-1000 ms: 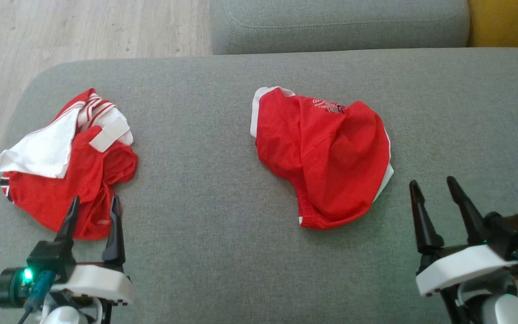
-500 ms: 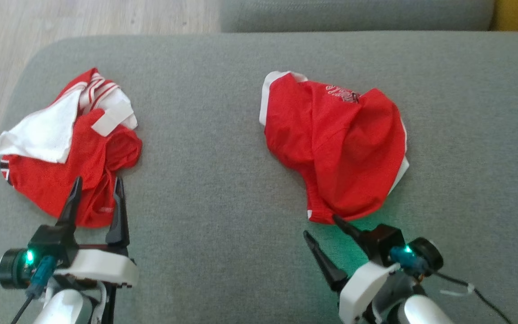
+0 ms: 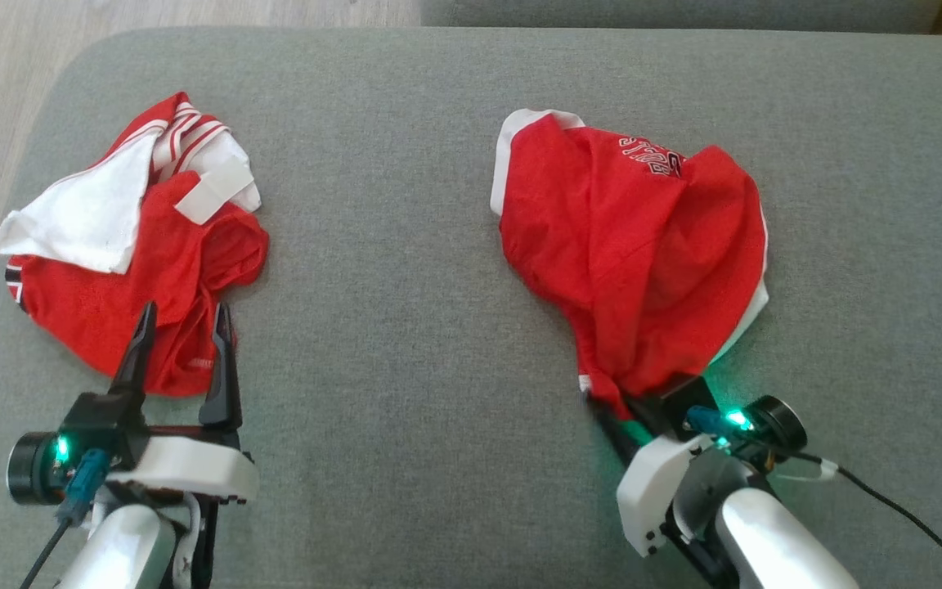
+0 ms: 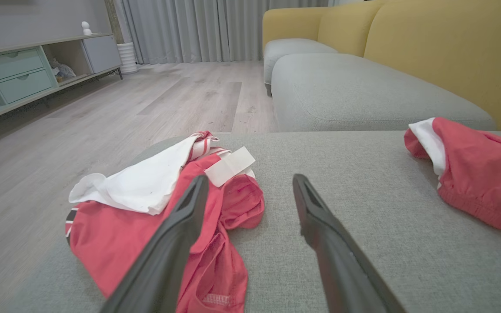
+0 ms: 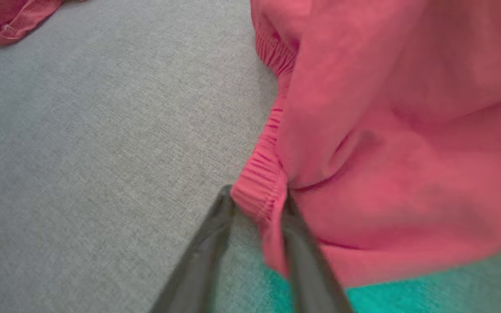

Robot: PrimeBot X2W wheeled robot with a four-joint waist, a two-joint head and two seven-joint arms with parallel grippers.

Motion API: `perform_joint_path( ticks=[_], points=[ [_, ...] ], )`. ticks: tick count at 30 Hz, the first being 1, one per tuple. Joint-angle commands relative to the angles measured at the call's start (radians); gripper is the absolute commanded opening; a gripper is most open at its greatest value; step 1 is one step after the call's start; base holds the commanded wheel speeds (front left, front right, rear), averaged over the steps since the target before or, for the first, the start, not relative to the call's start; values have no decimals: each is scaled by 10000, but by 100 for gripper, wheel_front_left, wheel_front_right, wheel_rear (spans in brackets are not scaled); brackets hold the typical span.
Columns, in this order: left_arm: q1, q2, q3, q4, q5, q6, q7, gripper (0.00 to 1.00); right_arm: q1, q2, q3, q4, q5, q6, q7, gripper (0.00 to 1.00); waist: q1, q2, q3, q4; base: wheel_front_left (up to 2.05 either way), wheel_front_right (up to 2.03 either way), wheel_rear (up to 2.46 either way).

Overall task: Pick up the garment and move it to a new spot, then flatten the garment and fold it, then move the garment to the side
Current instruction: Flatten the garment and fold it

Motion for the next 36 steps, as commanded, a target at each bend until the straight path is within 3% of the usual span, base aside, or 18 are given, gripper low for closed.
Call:
perform_joint_path(
  ticks=[1, 10, 15, 19, 22, 26, 36],
  points=[
    [-520, 208, 381, -188, -42, 16, -119, 100, -276, 56, 285, -278, 102, 75, -72, 0, -1, 0, -25, -30, 0, 0, 0],
    [-578, 255, 423, -73, -64, 73, -209, 100, -1224, 284, 1474, -2063, 916, 75, -705, 0, -1, 0, -85, -209, 0, 0, 0],
    [-666, 235, 439, -117, -63, 148, -258, 100, -2571, 553, 2332, -3311, 1541, 75, -1203, 0, -1, 0, -14, -319, 0, 0, 0],
    [-702, 202, 366, -95, -54, 143, -267, 100, -3926, 645, 2465, -3715, 1869, 75, -1658, 0, -1, 0, -44, -359, 0, 0, 0],
    [-753, 170, 283, -30, -48, 101, -266, 100, -4655, 653, 1960, -3792, 2231, 75, -2048, 0, -1, 0, -87, -331, 0, 0, 0],
    [-775, 108, 184, -69, -5, 155, -253, 100, -4833, 656, 481, -3253, 2372, 75, -2345, 0, -1, 0, -78, -322, 0, 0, 0],
    [-968, 85, 105, 103, -49, 15, -398, 100, -2499, 657, -3098, -422, 1576, 75, -2326, 0, -1, 0, 248, -472, 0, 0, 0]
  ],
)
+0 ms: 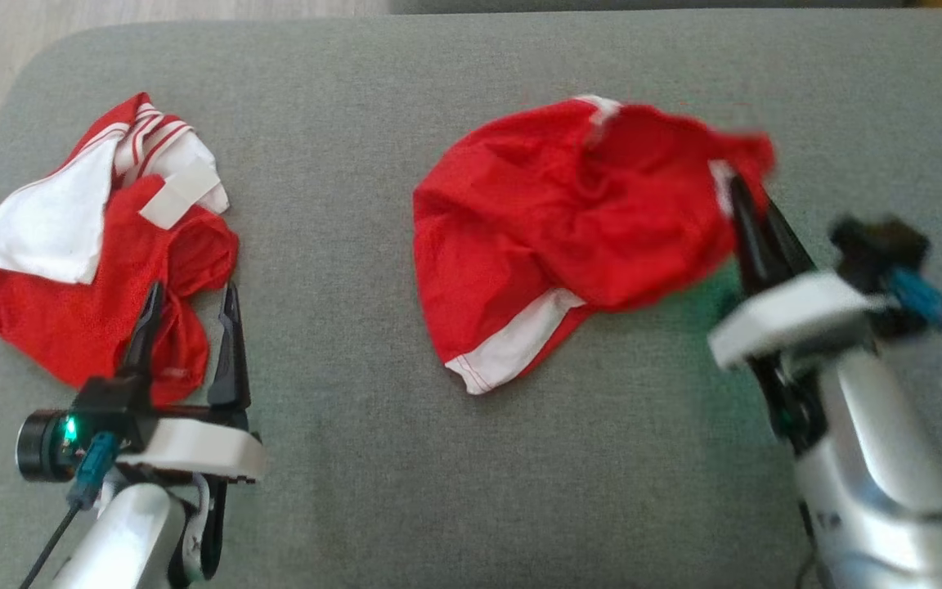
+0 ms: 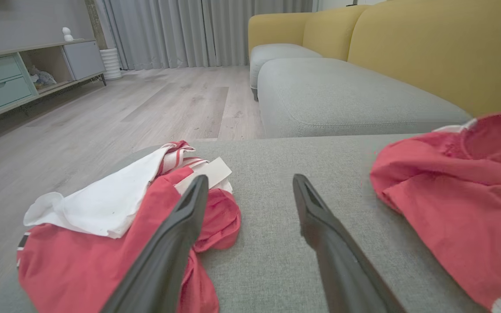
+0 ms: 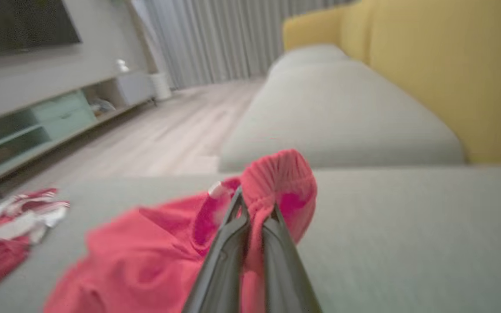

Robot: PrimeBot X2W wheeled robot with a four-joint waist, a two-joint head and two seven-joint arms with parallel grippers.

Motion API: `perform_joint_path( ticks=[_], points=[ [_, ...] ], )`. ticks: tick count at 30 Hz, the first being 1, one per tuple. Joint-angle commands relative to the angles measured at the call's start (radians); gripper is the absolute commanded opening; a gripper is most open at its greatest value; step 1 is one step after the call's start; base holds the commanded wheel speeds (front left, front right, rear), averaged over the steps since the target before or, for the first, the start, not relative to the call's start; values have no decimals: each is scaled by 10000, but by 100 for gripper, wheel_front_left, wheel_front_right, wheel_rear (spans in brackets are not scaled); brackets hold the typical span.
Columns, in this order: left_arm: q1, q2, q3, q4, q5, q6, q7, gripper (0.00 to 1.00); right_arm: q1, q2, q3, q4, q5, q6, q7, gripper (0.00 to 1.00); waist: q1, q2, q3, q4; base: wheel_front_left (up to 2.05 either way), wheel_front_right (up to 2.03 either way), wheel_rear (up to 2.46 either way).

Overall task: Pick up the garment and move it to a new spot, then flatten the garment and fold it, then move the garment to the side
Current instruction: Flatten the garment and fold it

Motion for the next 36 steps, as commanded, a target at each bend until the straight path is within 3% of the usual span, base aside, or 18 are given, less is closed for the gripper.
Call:
perform_joint_path(
  ticks=[1, 7, 8, 9, 15, 19, 24, 29, 36],
  points=[
    [-508, 199, 313, -177, -31, -27, -110, 100, 50, 167, -286, -90, -83, 73, -125, 0, -1, 0, 50, -33, 0, 0, 0],
    [-617, 165, 255, -16, -28, -71, -194, 100, 862, 167, -2200, 981, -77, 73, -471, 0, -1, 0, 104, -106, 0, 0, 0],
    [-620, 169, 252, 0, -30, -74, -206, 100, 917, 167, -2342, 1063, 16, 73, -550, 26, -1, 0, 100, -113, 0, 0, 0],
    [-621, 173, 253, 16, -31, -71, -219, 100, 976, 167, -2464, 1133, 46, 73, -604, 100, -1, 0, 92, -120, 0, 0, 0],
    [-571, 212, 263, 102, -53, -50, -289, 100, 1368, 167, -2858, 799, -393, 73, -854, 100, -1, 0, -69, -86, 0, 0, 0],
    [-494, 231, 277, 92, -52, 8, -327, 100, 1637, 125, -2920, -114, -1129, 73, -956, 100, -1, 0, -178, -57, 0, 0, 0],
    [-264, 311, 282, -73, -44, 178, -261, 100, 2093, 116, -2130, -2057, -1807, 73, -312, 100, -1, 0, -358, -70, 0, 0, 0],
    [-63, 356, 225, -163, -68, 242, -186, 100, 2883, 97, -1233, -3553, -1593, 73, 926, 100, -1, 0, -555, -51, 0, 0, 0],
    [175, 442, 240, -346, -157, 345, -83, 100, 3857, 129, -1022, -4858, -847, 73, 1603, 100, -1, 0, -629, -59, 0, 0, 0]
  ],
)
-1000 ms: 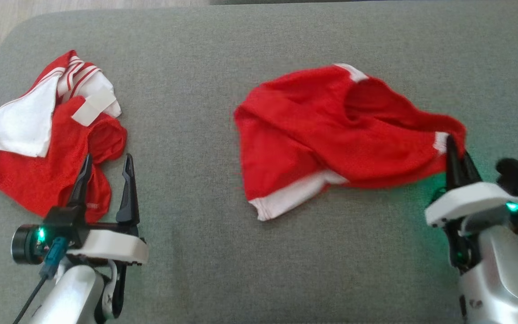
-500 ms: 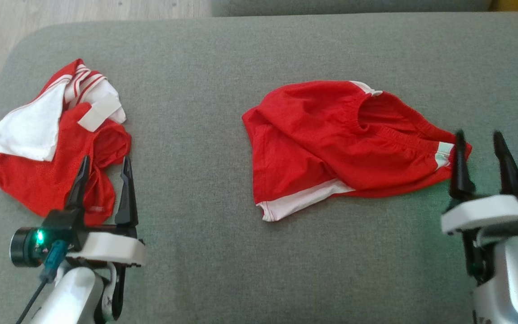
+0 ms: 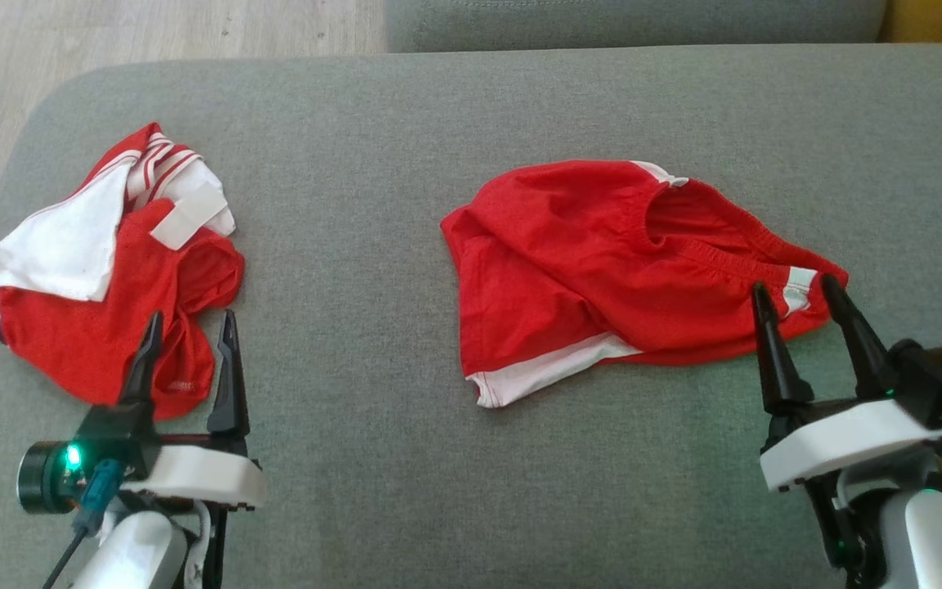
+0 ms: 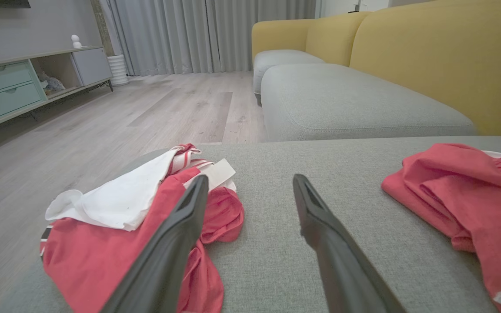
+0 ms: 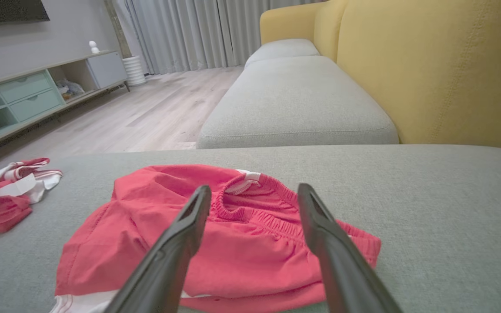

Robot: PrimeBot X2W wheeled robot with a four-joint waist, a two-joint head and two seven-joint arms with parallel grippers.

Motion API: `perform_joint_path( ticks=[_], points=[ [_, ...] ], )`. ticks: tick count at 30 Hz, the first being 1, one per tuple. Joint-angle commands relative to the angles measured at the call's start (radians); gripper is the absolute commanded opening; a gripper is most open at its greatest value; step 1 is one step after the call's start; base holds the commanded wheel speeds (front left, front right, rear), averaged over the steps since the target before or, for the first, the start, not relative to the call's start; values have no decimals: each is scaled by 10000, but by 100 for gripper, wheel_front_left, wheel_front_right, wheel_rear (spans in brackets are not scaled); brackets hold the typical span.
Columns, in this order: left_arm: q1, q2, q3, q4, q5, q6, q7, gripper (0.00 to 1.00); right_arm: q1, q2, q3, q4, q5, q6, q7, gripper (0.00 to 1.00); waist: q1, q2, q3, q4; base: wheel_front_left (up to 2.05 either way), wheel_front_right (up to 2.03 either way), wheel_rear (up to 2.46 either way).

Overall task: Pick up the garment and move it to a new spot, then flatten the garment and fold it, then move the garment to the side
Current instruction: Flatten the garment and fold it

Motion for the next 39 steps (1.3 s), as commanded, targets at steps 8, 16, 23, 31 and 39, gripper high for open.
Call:
perform_joint_path(
  ticks=[8, 16, 23, 31, 39],
  points=[
    [-203, 411, 455, -413, -110, 126, 37, 100, -147, -24, 184, -850, 214, 73, 143, 100, 0, 0, 72, -35, 0, 0, 0],
    [-251, 452, 469, -435, -135, 177, 17, 100, -355, -223, 740, -695, 130, 73, 654, 100, 0, 0, 240, -96, 0, 0, 0],
    [-513, 390, 366, -469, -96, 182, 69, 100, -1013, -1217, 2627, 162, 569, 73, 2029, 100, 0, 0, 574, 19, 0, 0, 0],
    [-779, 229, 257, -409, -57, 174, -27, 100, -1948, -1618, 3233, 1303, 455, 73, 2235, 100, 0, 0, 888, 267, 0, 0, 0],
    [-892, 134, 231, -272, -92, 154, -162, 100, -2496, -1695, 3217, 2260, 492, 73, 2166, 0, 0, 0, 1075, 401, 0, 0, 0]
  ],
)
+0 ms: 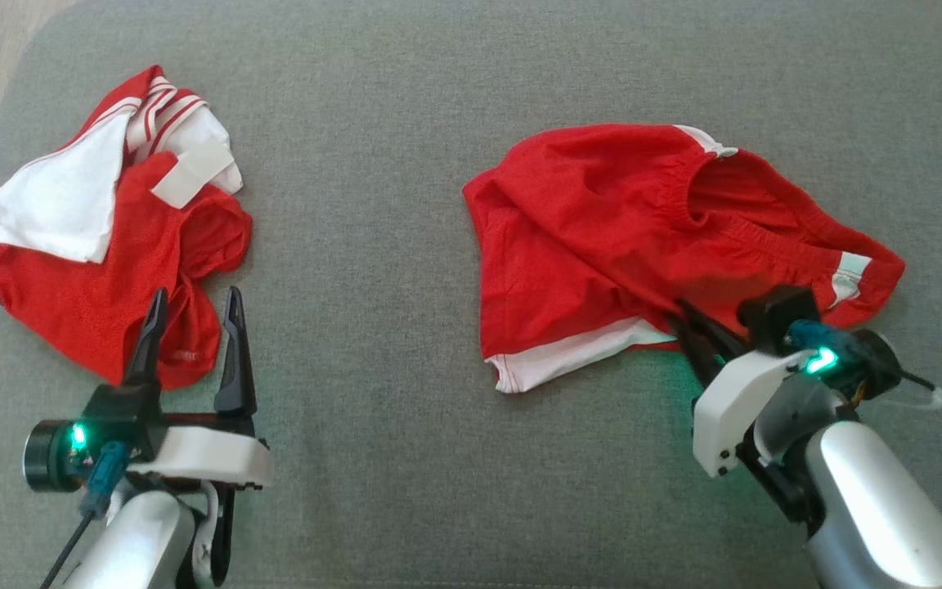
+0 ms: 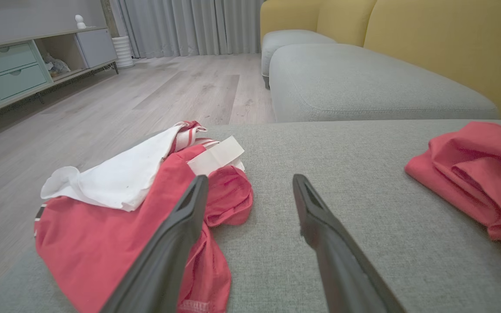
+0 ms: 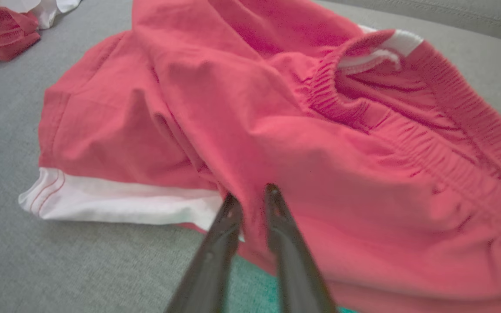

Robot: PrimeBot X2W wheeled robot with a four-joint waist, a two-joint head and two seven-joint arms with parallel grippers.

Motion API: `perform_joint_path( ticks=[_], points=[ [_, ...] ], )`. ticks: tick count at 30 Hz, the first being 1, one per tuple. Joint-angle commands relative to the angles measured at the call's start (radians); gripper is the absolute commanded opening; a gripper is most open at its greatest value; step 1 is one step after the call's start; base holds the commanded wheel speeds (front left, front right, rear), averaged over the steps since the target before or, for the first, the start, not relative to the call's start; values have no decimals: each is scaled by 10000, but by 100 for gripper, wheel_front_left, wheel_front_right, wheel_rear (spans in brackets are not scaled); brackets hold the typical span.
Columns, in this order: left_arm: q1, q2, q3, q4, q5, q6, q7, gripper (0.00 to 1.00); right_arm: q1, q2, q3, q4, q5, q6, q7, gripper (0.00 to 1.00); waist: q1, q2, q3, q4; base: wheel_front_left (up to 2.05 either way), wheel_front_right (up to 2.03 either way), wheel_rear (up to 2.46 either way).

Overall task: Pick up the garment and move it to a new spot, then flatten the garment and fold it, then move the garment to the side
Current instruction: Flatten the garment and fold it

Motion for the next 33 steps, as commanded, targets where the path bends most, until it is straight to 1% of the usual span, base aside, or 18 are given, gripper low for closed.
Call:
perform_joint_path(
  ticks=[1, 5, 9, 13, 18, 26, 27, 28, 29, 33],
  points=[
    [-503, 198, 388, -175, -55, -54, -108, 100, -321, -45, 72, -344, 49, 73, -156, 0, 0, 0, 3, 1, 0, 0, 0],
    [-576, 153, 386, 8, -77, -105, -201, 100, -383, 62, -219, -627, 91, 73, -564, 0, 0, 0, 7, -35, 0, 0, 0],
    [-646, 126, 370, 96, -74, -125, -256, 100, -581, 181, -498, -903, 138, 73, -723, 0, 0, 0, 13, -94, 0, 0, 0],
    [-770, 121, 351, 105, -59, -141, -280, 100, -1141, 352, -788, -746, 199, 73, -758, 0, 0, 0, 114, -104, 0, 0, 0],
    [-994, 56, 237, 142, -8, -203, -290, 100, -2170, 568, -980, 17, 307, 73, -976, 0, 0, 0, 298, 43, 0, 0, 0],
    [-1259, -117, 58, 374, 41, -333, -371, 100, -3575, 750, -1088, 2107, 595, 73, -1678, 0, 0, 0, 519, 359, 0, 0, 0],
    [-1277, -136, 52, 408, 40, -341, -384, 100, -3679, 766, -1089, 2389, 611, 73, -1765, 9, 0, 0, 529, 377, 0, 0, 0],
    [-1291, -148, 55, 450, 32, -355, -401, 100, -3762, 802, -1085, 2648, 655, 73, -1863, 43, 0, 0, 532, 385, 0, 0, 0],
    [-1305, -157, 63, 493, 23, -369, -417, 100, -3822, 843, -1074, 2884, 709, 73, -1961, 100, 0, 0, 536, 388, 0, 0, 0],
    [-1312, -187, 94, 629, 6, -396, -479, 100, -3858, 891, -985, 3517, 804, 73, -2456, 100, 0, 0, 476, 347, 0, 0, 0]
  ],
)
